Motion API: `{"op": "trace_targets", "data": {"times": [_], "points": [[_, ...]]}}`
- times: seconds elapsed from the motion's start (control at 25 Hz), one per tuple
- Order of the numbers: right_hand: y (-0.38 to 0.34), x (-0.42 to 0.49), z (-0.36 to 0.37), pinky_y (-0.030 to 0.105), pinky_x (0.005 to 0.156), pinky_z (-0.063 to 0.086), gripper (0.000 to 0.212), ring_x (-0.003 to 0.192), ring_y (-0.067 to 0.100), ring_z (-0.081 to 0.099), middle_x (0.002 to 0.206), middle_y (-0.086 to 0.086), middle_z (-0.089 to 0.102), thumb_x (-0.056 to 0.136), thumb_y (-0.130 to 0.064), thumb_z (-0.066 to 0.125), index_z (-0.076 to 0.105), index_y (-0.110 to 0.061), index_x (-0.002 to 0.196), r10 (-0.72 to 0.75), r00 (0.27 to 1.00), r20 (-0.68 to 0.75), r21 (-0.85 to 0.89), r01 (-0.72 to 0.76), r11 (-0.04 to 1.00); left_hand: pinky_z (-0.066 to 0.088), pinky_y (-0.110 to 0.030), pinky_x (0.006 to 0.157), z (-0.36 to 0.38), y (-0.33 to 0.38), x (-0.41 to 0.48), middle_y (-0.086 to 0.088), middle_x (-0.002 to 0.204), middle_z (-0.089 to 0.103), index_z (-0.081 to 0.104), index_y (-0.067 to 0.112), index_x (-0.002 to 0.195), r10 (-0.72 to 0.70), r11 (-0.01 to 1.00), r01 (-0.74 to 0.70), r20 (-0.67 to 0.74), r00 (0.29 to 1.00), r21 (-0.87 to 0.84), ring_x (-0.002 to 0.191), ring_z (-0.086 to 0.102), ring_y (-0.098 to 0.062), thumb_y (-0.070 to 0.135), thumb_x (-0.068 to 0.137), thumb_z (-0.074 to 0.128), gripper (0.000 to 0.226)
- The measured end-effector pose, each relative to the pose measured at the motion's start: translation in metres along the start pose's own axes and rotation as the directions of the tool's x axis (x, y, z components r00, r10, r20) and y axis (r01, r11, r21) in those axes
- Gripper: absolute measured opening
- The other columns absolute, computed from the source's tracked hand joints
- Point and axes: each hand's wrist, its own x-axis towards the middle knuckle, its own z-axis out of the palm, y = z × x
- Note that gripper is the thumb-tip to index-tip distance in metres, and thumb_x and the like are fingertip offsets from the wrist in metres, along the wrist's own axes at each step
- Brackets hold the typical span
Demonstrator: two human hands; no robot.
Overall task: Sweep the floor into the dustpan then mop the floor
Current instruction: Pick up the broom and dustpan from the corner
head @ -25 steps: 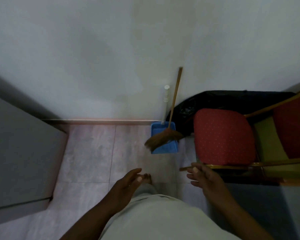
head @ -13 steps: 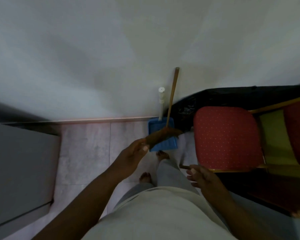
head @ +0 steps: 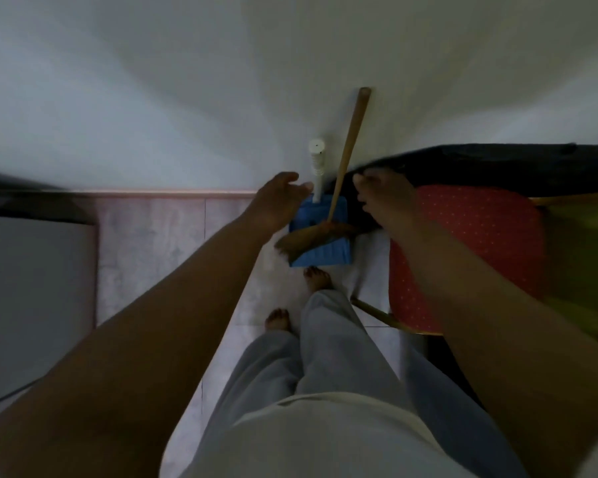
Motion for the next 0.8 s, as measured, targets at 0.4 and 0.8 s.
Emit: {"op": "trace_targets", "data": {"times": [0.4,0.8], "points": [[-0.024,0.091,0.017,0.023,0.089,0.046,0.033,0.109,0.021,0.061,0.126,0.003,0.062,0.094,-0.038,0.054,0.061,-0.020,0.121,-0.161,0.986,-0.042,-0.294,0.141,0.945,0.042,-0.038,0.105,0.024,0.033,0.100,-0.011,0.134,0.054,0.046,0.011,0.139,0.053,0.996,-0.051,-0.033,0.998,0.070,0.122,0.051,-0.027,0.029,0.092,0.063,0.053],[-0.021,0.048,0.018,0.025,0.083,0.041,0.028,0.104,0.023,0.062,0.113,0.006,0.069,0.097,-0.033,0.050,0.064,-0.016,0.114,-0.296,0.955,0.022,-0.364,0.283,0.887,0.043,-0.024,0.087,0.017,0.011,0.061,-0.009,0.119,0.062,0.056,0.010,0.124,0.157,0.959,-0.117,-0.139,0.978,0.260,0.109,0.058,-0.022,0.026,0.091,0.064,0.037]]}}
